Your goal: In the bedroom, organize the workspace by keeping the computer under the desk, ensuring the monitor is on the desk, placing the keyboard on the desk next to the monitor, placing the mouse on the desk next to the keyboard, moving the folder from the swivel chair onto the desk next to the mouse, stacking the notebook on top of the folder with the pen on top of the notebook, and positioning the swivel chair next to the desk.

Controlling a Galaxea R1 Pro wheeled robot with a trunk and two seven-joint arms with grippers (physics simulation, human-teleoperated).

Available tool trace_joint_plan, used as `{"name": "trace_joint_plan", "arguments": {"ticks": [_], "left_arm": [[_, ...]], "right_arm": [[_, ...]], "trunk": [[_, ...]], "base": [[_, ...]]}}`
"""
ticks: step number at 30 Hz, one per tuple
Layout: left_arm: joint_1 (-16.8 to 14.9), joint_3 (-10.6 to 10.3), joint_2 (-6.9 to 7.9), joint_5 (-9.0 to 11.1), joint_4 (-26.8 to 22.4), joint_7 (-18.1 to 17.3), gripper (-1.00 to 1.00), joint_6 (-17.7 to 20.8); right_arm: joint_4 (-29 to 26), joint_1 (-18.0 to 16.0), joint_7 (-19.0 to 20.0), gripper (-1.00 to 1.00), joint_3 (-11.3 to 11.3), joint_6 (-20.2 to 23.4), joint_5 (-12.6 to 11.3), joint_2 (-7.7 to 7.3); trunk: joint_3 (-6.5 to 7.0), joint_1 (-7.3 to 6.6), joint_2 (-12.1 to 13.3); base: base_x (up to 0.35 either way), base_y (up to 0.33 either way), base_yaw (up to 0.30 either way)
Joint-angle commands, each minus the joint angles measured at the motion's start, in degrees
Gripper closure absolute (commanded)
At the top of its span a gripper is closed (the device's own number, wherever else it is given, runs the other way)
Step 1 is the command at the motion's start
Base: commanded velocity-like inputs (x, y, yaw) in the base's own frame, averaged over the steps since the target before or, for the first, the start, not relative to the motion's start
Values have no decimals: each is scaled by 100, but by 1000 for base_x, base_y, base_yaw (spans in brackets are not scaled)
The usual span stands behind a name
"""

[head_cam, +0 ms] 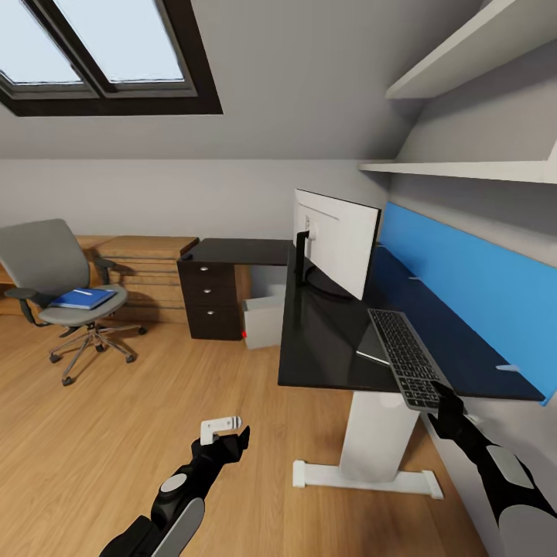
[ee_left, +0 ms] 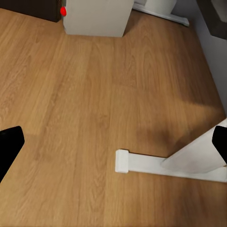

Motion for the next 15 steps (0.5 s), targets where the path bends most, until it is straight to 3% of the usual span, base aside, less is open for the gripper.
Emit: {"name": "trace_joint_plan", "arguments": {"ticks": [1,14,15], "left_arm": [[-6,-17,6,42,-9,49,-100,9],[-6,-17,6,42,-9,49,-100,10],[-6,-17,6,42,-9,49,-100,10]], "right_arm": [[2,-6,8,-100,-31,42,-12,2],[-2,-6,2,-100,-31,42,-12,9],[-4,-6,2,100,-31,42,-12,9]], "trunk": [[-6,0,-3],[-6,0,-3],[-6,0,-3]], "base": [[7,0,0],[1,0,0],[0,0,0]]}}
